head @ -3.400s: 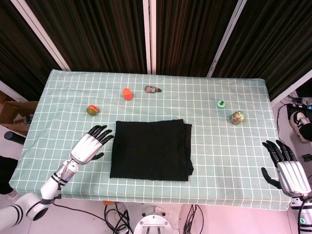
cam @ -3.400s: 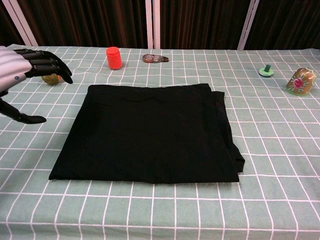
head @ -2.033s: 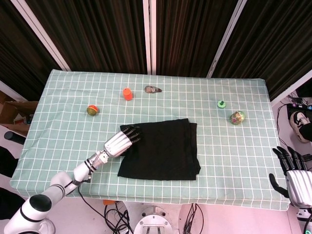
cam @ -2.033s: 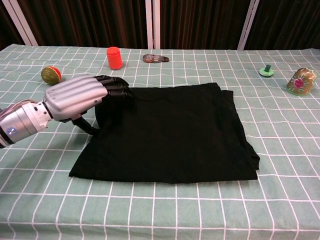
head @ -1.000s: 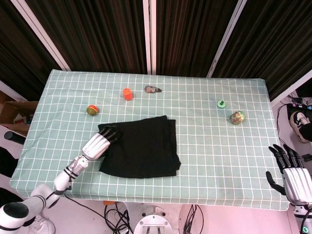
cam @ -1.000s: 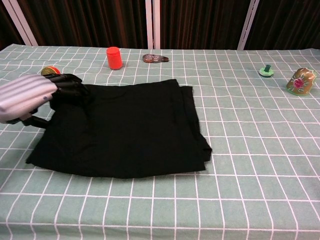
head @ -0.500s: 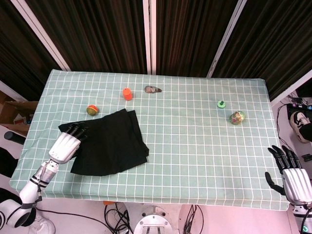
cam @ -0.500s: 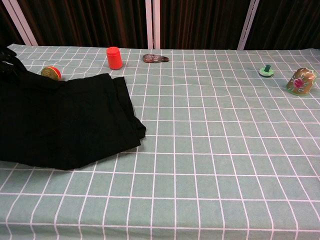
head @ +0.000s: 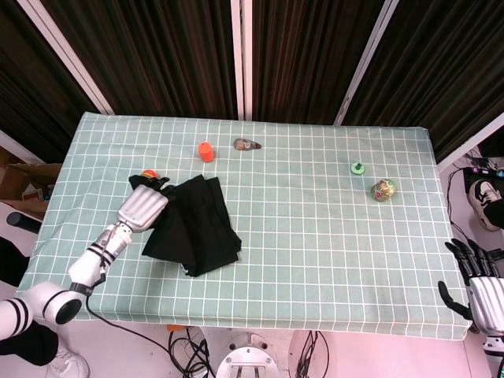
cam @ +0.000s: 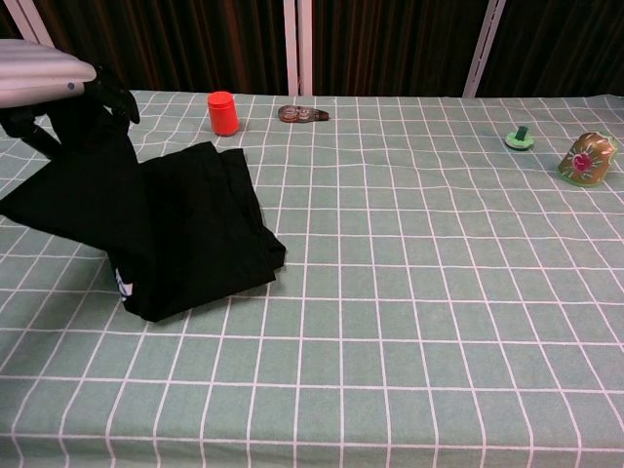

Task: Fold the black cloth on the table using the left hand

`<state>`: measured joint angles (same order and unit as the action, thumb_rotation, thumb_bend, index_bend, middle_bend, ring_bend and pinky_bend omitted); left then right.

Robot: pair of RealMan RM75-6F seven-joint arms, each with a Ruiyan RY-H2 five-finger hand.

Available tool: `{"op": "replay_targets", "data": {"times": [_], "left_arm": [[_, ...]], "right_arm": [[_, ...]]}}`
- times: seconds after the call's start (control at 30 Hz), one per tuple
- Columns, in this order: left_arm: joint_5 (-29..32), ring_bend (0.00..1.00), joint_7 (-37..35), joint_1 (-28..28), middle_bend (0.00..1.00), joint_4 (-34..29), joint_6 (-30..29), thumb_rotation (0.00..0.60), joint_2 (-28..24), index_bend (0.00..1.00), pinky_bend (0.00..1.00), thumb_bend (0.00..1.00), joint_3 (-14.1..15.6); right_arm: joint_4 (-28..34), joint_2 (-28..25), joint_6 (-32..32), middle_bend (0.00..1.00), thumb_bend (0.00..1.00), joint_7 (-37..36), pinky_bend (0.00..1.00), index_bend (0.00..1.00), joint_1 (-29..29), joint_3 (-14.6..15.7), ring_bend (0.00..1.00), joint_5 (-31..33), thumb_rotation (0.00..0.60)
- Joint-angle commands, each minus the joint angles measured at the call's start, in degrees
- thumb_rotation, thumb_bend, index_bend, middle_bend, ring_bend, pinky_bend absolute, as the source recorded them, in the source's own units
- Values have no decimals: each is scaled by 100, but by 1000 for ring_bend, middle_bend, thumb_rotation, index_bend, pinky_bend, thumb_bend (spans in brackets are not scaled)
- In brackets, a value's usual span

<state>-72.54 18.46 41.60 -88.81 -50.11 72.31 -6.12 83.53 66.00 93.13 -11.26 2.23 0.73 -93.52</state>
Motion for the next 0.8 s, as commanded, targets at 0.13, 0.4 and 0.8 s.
{"op": "replay_targets", "data": {"times": [0.13,0.4,0.8], "left_arm": [[1200,110,669,666,240,-86,647,600,269,548,195,539,-360],[2224,109,1395,1373,240,193,863,600,781,559,194,539,-386],[3529,61,1938,2020,163,984,160,600,1900,205,184,70,-501]], "right_arm": [[13,-6,-12,116,355,13,141,143,2,-4,14,13,600],[60,-10,-60,116,348,59,140,145,5,-9,15,60,600],[99,-20,-130,115,348,92,138,147,2,-31,14,141,600]]}}
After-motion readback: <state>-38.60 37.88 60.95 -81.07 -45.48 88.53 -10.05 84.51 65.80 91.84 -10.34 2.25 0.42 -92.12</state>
